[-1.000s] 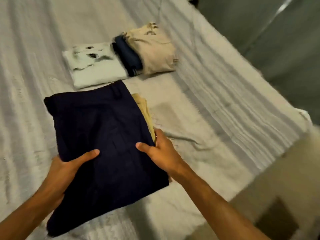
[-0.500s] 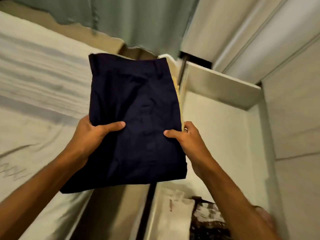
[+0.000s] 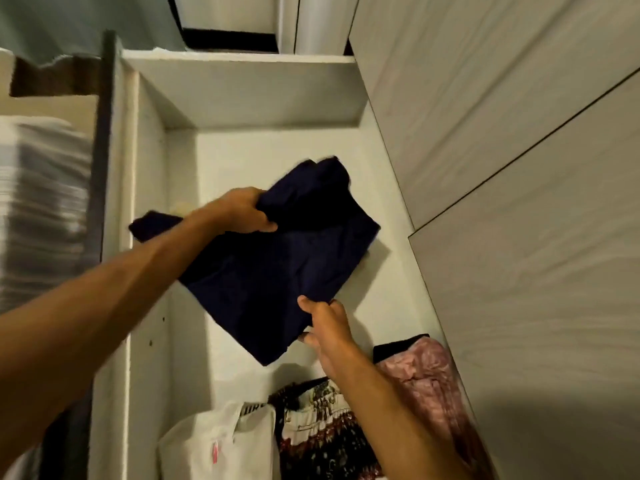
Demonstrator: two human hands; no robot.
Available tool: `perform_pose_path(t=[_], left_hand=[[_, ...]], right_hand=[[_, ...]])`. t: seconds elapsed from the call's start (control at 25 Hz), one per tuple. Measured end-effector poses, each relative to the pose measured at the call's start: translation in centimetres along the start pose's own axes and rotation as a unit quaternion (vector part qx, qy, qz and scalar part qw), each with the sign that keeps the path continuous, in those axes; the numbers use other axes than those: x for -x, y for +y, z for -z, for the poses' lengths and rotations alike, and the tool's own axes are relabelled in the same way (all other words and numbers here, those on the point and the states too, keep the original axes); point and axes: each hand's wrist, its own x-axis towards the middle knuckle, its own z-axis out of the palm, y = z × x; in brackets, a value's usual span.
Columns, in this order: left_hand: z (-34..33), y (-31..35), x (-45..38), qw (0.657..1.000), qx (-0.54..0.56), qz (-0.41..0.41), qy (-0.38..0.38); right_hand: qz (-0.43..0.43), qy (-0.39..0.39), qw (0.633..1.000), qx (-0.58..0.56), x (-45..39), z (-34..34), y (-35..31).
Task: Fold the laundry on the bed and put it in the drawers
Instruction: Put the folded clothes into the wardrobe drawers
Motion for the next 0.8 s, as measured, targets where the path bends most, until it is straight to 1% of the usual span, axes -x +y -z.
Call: perform_pose_path(t=[0.08,0.16,0.2,0.32,0.4,0.48,0.6,0.68,0.72,0.76,0.8], left_hand=[[-3.9,2.1,-5.2,0.995,-0.087,-0.035,-0.027],[-7.2,4.5,-8.1,0.983,-0.153,-0.096,-0.028],[-8.4,5.8,-8.9,0.976,-0.170,-0.127,-0.043],[-9.4,7.9,-9.9,0.968,-0.156,-0.154,-0.119],[-9.6,7.5,-9.6,0.967,-0.137,-0.164,-0.141],[-11.1,7.6,-9.0,0.958,-0.153,-0.184,-0.159],[-13.5,7.8,-7.8,0.945,-0.187,-0.202,-0.176],[-13.8,6.6,-7.0,0.947,-0.190,-0.211,-0.154],[-13.5,5.3,-6.3,0.951,-0.184,-0.215,-0.122],[-12.8,3.8,-5.5,0.956,-0.175,-0.220,-0.084],[-11.8,2.3,-4.7,0.960,-0.161,-0.224,-0.054]], right_hand=[[-0.013,0.073,0.996,-0.044,-2.5,0.7,1.7],[-0.026,0.133,0.986,-0.094,-3.3,0.9,2.9],[-0.032,0.163,0.979,-0.118,-3.4,1.2,3.3],[-0.031,0.238,0.962,-0.126,-2.4,1.7,3.3],[-0.008,0.272,0.956,-0.114,-1.4,1.9,3.4],[-0.027,0.309,0.945,-0.102,-0.7,2.3,4.4],[-0.069,0.343,0.931,-0.104,0.1,2.9,5.8],[-0.076,0.355,0.927,-0.096,0.2,3.7,5.9],[-0.072,0.356,0.929,-0.072,0.4,4.1,5.5],[-0.054,0.357,0.932,-0.037,0.7,4.4,5.0],[-0.028,0.364,0.931,0.022,1.1,4.5,4.2]])
